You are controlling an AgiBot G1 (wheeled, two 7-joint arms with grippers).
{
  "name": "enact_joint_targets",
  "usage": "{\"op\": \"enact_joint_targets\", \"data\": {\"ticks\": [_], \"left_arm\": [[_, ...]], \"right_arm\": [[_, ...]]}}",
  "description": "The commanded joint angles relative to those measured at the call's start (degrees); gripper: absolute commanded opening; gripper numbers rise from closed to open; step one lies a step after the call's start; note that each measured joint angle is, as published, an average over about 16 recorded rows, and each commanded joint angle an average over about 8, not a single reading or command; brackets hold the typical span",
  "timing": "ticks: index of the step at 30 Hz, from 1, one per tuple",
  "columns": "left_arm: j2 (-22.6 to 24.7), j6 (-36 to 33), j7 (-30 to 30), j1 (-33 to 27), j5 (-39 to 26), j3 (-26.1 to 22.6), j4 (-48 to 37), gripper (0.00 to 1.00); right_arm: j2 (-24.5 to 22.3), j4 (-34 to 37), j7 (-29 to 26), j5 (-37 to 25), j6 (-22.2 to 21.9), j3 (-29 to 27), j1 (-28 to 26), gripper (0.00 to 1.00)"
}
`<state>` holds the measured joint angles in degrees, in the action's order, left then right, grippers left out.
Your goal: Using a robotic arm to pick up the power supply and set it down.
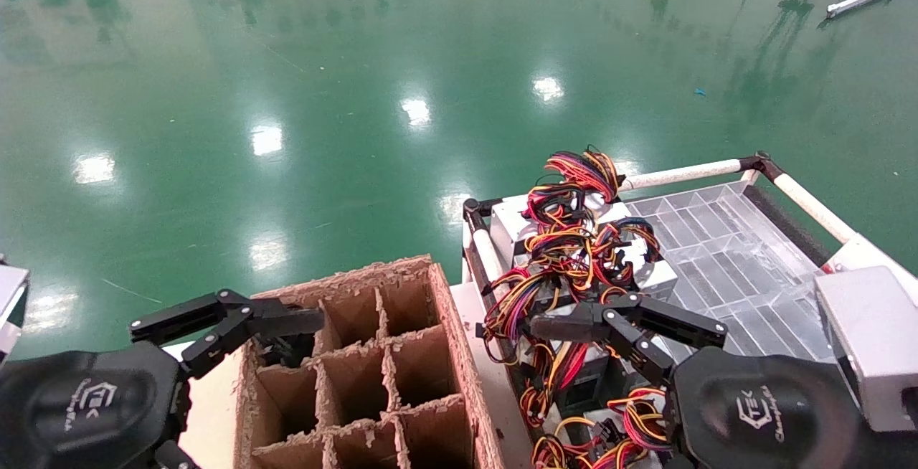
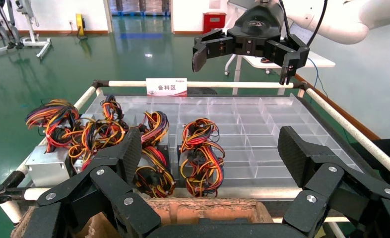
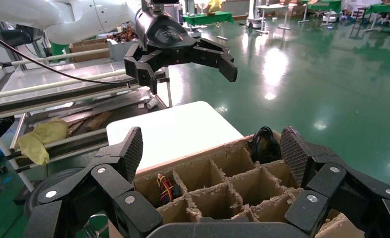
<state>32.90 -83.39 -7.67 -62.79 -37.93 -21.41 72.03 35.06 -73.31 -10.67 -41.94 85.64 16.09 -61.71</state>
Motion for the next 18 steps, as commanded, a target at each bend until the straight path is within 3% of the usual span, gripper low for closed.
{"op": "enact_joint_targets", "data": {"ticks": [1,18], "left_arm": [[0.0,0.0,0.0,0.0,0.0,0.0,0.0,0.00],[0.0,0.0,0.0,0.0,0.0,0.0,0.0,0.00]], "right_arm": [[0.0,0.0,0.0,0.0,0.0,0.0,0.0,1.00],[0.0,0.0,0.0,0.0,0.0,0.0,0.0,1.00]]}}
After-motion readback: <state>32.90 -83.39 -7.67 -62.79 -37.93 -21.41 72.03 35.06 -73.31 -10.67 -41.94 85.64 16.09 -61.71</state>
